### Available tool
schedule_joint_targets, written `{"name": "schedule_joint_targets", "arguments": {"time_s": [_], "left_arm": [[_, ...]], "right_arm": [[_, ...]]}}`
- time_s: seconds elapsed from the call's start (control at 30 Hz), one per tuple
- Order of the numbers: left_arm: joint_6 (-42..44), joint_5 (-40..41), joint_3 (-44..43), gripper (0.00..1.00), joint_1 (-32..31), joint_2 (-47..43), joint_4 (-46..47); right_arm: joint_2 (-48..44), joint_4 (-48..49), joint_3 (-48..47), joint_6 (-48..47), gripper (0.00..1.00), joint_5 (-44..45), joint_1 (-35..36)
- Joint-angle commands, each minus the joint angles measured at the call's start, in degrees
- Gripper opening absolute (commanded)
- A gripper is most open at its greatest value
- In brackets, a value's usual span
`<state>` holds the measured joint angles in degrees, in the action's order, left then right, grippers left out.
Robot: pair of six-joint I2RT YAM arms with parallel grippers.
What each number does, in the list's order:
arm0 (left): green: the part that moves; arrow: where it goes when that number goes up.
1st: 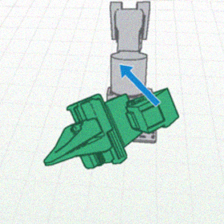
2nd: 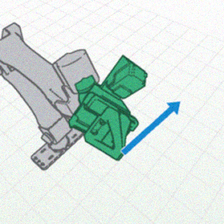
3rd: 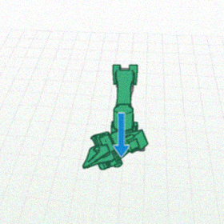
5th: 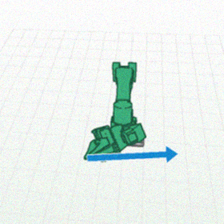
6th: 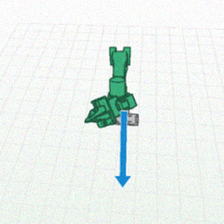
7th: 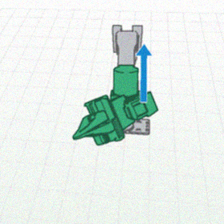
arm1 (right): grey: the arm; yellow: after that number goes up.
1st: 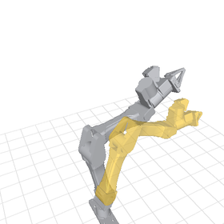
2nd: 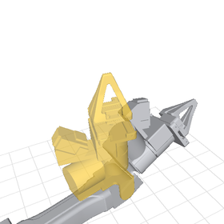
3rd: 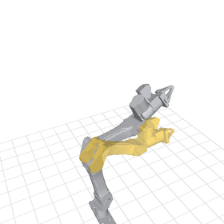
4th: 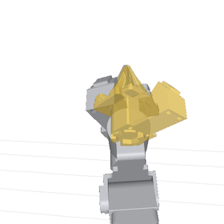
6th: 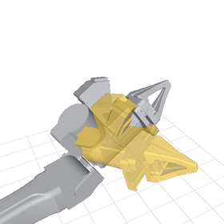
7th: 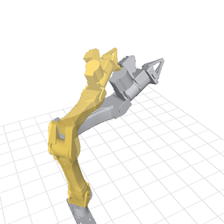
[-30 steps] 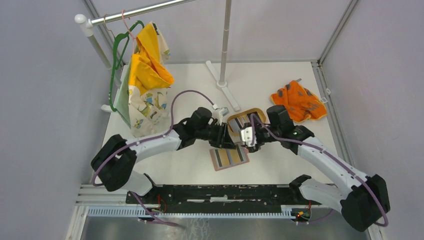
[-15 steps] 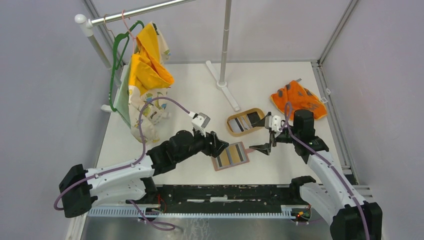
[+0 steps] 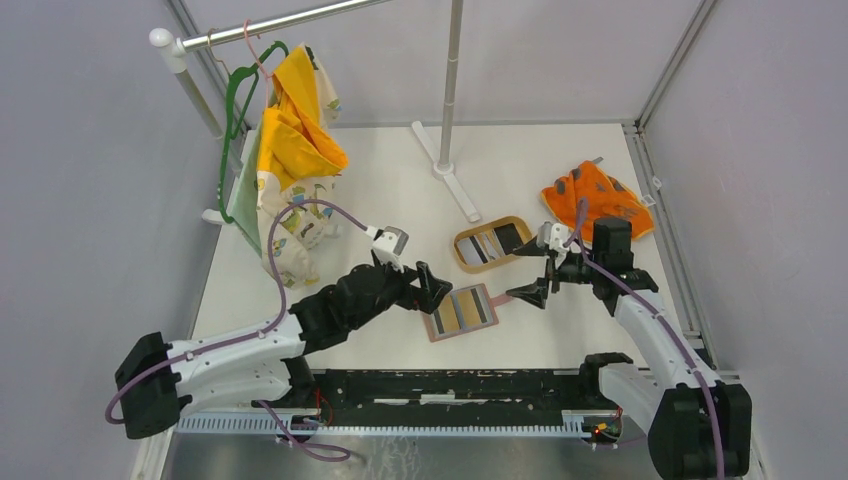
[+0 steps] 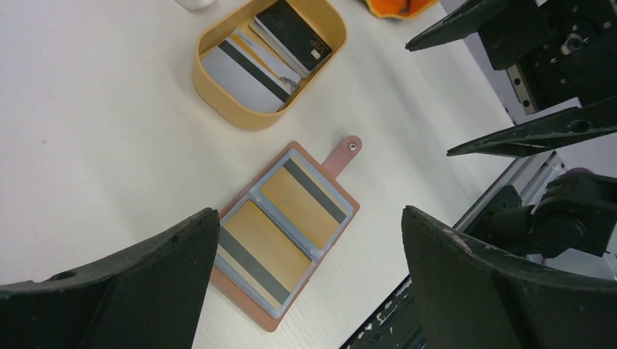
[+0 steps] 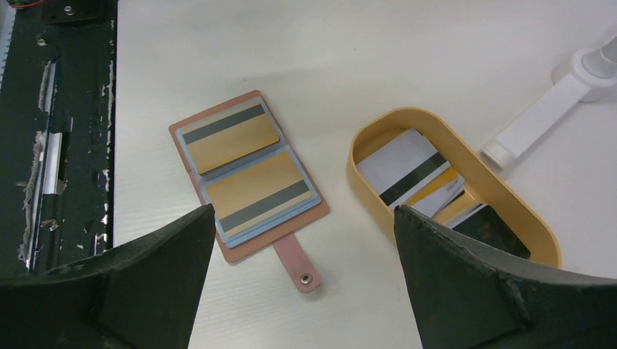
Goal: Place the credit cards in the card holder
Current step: Insert the credit card into the card holder, then turn over the card slot in the card holder.
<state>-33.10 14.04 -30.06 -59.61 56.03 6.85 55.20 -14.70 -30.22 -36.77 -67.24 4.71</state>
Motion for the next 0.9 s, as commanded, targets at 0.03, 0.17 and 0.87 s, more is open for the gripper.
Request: {"name": "schedule_joint_targets", "arguments": {"time_s": [0.03,0.17,0.87], "left_arm": [[1.9,2.0,1.8,1.00,-0.2,-6.1,4.8],[5.5,3.2,-1.6,1.00,0.0,-2.8,-2.0],[2.9,-1.2,11.4,0.97,0.0,-11.5,7.3]], "right_arm": [[-0.3,-1.0,-1.4,-4.2,0.98,-4.6,-4.0],[0.1,-1.2,-0.4,-6.2,0.98,-5.7,-7.2],[2.1,-0.3,1.0,-7.9,0.98,-0.3,-3.1]]}}
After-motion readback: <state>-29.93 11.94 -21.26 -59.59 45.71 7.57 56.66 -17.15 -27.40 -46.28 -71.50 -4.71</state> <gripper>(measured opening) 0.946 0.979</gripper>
